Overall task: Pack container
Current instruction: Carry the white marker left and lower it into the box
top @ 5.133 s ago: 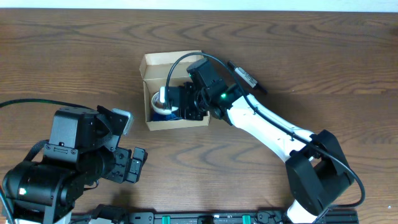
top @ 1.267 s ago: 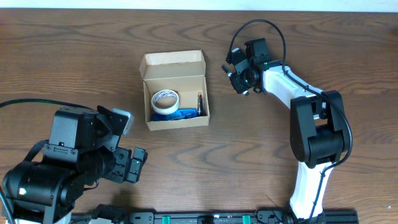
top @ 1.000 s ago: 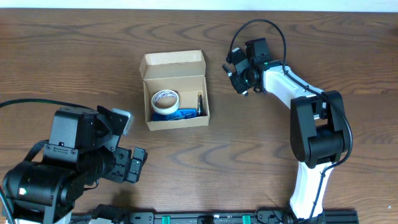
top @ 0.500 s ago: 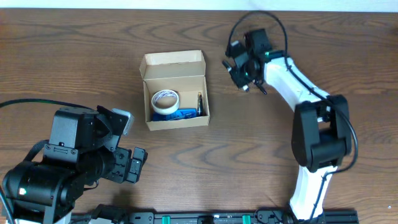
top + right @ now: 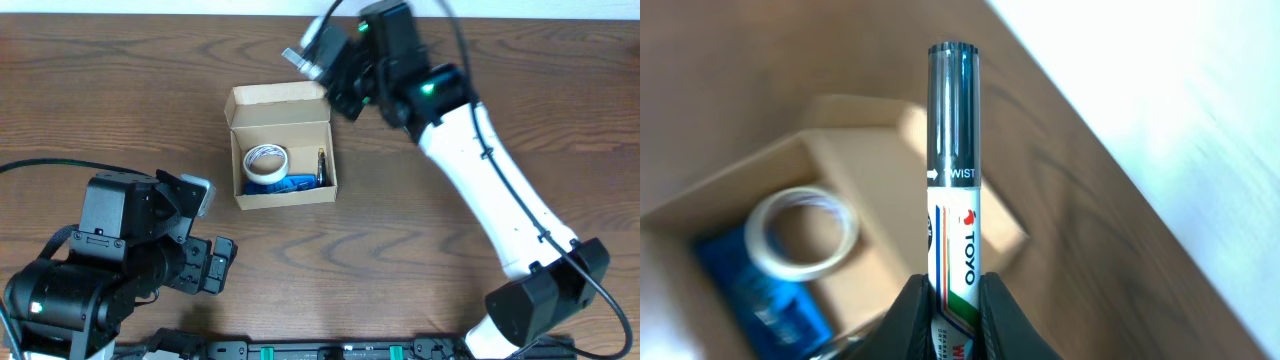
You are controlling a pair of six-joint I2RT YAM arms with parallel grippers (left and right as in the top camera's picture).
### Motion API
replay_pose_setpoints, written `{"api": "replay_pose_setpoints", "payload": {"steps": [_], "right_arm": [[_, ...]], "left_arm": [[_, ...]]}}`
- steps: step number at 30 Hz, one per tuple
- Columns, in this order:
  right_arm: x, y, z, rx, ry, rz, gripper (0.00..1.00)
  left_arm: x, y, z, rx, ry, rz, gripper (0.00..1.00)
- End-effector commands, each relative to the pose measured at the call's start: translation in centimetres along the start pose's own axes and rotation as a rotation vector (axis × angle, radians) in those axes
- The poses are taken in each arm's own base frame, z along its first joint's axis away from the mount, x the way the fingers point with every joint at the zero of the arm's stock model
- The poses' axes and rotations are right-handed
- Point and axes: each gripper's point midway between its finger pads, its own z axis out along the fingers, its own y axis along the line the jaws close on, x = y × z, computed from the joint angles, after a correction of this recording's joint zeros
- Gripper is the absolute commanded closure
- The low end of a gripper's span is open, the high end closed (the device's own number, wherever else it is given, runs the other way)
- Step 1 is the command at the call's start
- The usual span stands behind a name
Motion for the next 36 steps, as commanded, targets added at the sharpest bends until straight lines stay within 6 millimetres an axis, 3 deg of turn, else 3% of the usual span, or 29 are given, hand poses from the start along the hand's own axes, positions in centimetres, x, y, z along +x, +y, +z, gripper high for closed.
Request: {"api": "replay_pose_setpoints", "payload": {"steps": [1, 8, 15, 27, 36], "right_arm": [[0.4, 4.0, 1.4, -0.110, 0.035, -0.239, 0.99], [4.1, 9.3, 3.5, -0.313, 0.155, -0.452, 0.99], [6.2, 12.0, 7.0, -0.404, 0.211, -0.497, 0.99], [8.3, 13.4, 12.3, -0.437, 0.239, -0.455, 0.99], [9.8, 13.8, 13.8, -0.456, 0.266, -0.440, 0.99]], "left_arm": [[-0.2, -0.2, -0.4, 0.005, -0.014, 0.019, 0.05], [-0.2, -0.2, -0.4, 0.005, -0.014, 0.019, 0.05], [-0.2, -0.2, -0.4, 0.005, -0.014, 0.019, 0.05], [-0.2, -0.2, -0.4, 0.005, -0.014, 0.019, 0.05], [-0.2, -0.2, -0.4, 0.005, -0.014, 0.019, 0.05]]}}
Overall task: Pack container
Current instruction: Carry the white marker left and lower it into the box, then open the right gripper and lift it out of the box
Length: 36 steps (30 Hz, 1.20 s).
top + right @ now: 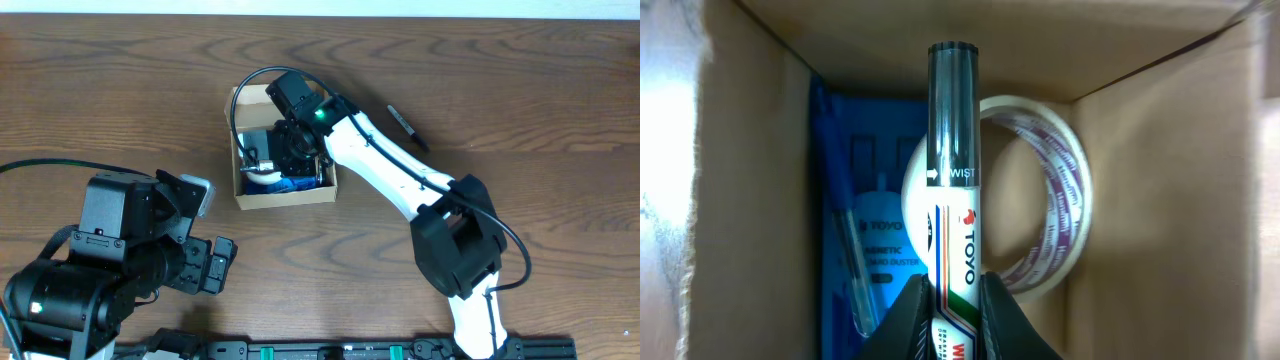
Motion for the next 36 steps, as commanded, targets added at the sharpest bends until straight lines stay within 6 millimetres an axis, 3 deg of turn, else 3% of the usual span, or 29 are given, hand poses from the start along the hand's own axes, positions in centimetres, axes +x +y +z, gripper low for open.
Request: {"api": "replay_pose_setpoints", "payload": {"steps": [1, 5, 6, 7, 12, 19, 21, 28, 33, 36], "right_arm": [[-0.2, 0.6, 0.9, -0.026, -0.006, 0.018, 0.99], [-0.1, 0.6, 1.0, -0.028, -0.004, 0.019, 0.97], [-0.1, 0.6, 1.0, -0.028, -0.004, 0.019, 0.92], [-0.2, 0.6, 1.0, -0.028, -0.005, 0.019, 0.80], [-0.1, 0.6, 1.0, -0.028, -0.004, 0.035, 0.60], [-0.9, -0.1, -0.1, 0.002, -0.026, 0.105, 0.64], [-1.7, -0.7, -1.7, 0.024, -0.042, 0.126, 0.57], [-3.0, -3.8, -10.1, 0.135, -0.115, 0.272, 0.52], [-0.3, -5.9, -14.7, 0.181, -0.116, 0.494, 0.52], [3.4, -7.6, -16.6, 0.256, -0.050, 0.634, 0.53]], "left_arm": [[-0.2, -0.2, -0.4, 0.005, -0.014, 0.019, 0.05], [-0.2, -0.2, -0.4, 0.005, -0.014, 0.019, 0.05], [-0.2, -0.2, -0.4, 0.005, -0.014, 0.019, 0.05], [-0.2, -0.2, -0.4, 0.005, -0.014, 0.019, 0.05], [-0.2, -0.2, -0.4, 0.005, -0.014, 0.019, 0.05], [-0.2, -0.2, -0.4, 0.005, -0.014, 0.019, 0.05], [-0.2, -0.2, -0.4, 0.005, -0.014, 0.019, 0.05], [-0.2, -0.2, -0.4, 0.005, -0.014, 0.019, 0.05], [-0.2, -0.2, -0.4, 0.005, -0.014, 0.019, 0.05], [-0.2, -0.2, -0.4, 0.005, -0.014, 0.019, 0.05]]}}
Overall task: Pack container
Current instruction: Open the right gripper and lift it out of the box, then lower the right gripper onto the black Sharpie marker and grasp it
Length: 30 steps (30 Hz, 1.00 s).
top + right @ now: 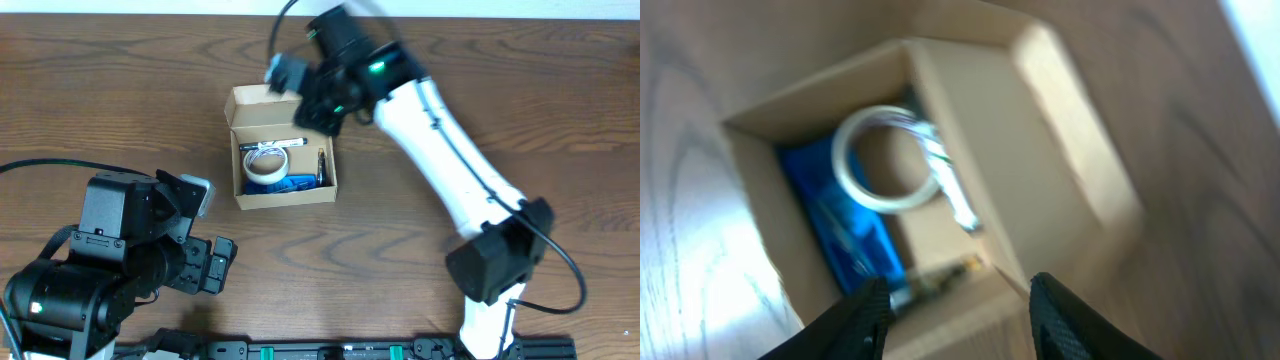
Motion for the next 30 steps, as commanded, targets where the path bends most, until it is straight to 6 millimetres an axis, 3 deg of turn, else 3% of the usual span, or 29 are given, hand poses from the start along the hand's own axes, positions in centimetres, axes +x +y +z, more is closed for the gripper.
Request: {"api": "replay_pose_setpoints", "payload": {"steps": [1, 12, 19, 30], "right_arm": [[2.4, -4.1, -2.0, 0.121, 0.045, 0.203, 0.52], [11.3, -11.1, -4.4, 0.229, 0.167, 0.490, 0.47], [16.5, -12.6, -1.7, 0.171, 0.277, 0.565, 0.43], [20.4, -13.3, 4.1, 0.099, 0.374, 0.561, 0.32]], "left_arm": [[-0.2, -0.2, -0.4, 0.005, -0.014, 0.019, 0.05], [-0.2, -0.2, -0.4, 0.005, -0.014, 0.019, 0.05], [-0.2, -0.2, -0.4, 0.005, -0.014, 0.019, 0.05], [-0.2, -0.2, -0.4, 0.005, -0.014, 0.019, 0.05]]}}
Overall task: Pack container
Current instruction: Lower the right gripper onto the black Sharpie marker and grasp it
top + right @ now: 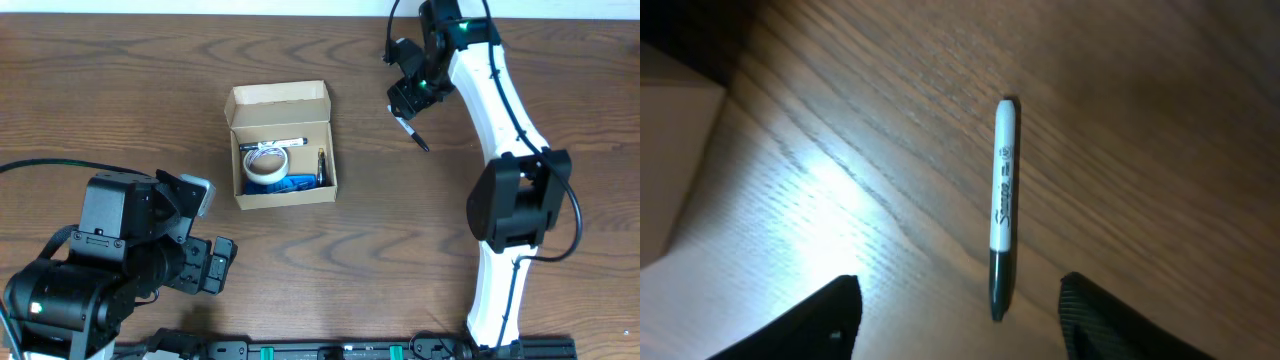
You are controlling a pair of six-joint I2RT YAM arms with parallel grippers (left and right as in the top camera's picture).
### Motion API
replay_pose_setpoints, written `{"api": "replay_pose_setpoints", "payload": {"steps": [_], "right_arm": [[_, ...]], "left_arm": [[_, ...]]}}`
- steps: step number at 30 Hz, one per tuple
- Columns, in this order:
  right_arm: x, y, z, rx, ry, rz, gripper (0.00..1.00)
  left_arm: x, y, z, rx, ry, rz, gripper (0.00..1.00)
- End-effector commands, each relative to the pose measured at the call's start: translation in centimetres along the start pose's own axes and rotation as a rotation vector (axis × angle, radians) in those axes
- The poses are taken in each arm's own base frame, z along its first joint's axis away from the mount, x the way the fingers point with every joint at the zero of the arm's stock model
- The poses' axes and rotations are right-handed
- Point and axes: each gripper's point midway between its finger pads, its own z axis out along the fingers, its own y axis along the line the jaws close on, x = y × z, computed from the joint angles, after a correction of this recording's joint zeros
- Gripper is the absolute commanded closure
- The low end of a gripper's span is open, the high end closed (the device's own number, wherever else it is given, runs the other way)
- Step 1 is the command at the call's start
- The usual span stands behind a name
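Observation:
The open cardboard box [281, 146] stands left of the table's middle and holds a tape roll [265, 160], a white marker [276, 143] lying across the roll, a blue packet [292, 184] and a dark pen [321, 165]. To its right a Sharpie marker [418, 139] [1002, 200] lies loose on the wood. My right gripper [404, 102] [970, 325] hangs open just above it, one finger on each side of the marker's dark cap end and clear of it. My left gripper [212, 264] rests at the lower left, far from the box.
A corner of the box [670, 150] shows at the left edge of the right wrist view. The box's lid flap [278, 96] stands open at the back. The left arm's bulky body [110, 250] fills the lower left of the table.
My right gripper, open above the back right of the box, has moved right and now hangs open over the Sharpie on the table. The box contents and the left arm are unchanged.
My right gripper held a white Toyo marker above the box's back edge, then held it down inside the box over the tape roll. A second ago the marker lay in the box and the gripper was open above. Now it is over the Sharpie.

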Motion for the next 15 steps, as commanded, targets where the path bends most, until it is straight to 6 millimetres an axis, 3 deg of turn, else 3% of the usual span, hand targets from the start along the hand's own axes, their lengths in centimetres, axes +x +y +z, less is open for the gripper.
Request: {"api": "replay_pose_setpoints", "payload": {"steps": [1, 9, 15], "right_arm": [[0.9, -0.5, 2.4, -0.014, 0.051, -0.003, 0.30], [2.9, -2.2, 6.7, 0.019, 0.160, 0.018, 0.25], [3.0, -2.8, 8.3, 0.025, 0.164, 0.022, 0.22]], "left_arm": [[-0.2, -0.2, -0.4, 0.005, -0.014, 0.019, 0.05], [-0.2, -0.2, -0.4, 0.005, -0.014, 0.019, 0.05], [-0.2, -0.2, -0.4, 0.005, -0.014, 0.019, 0.05]]}}
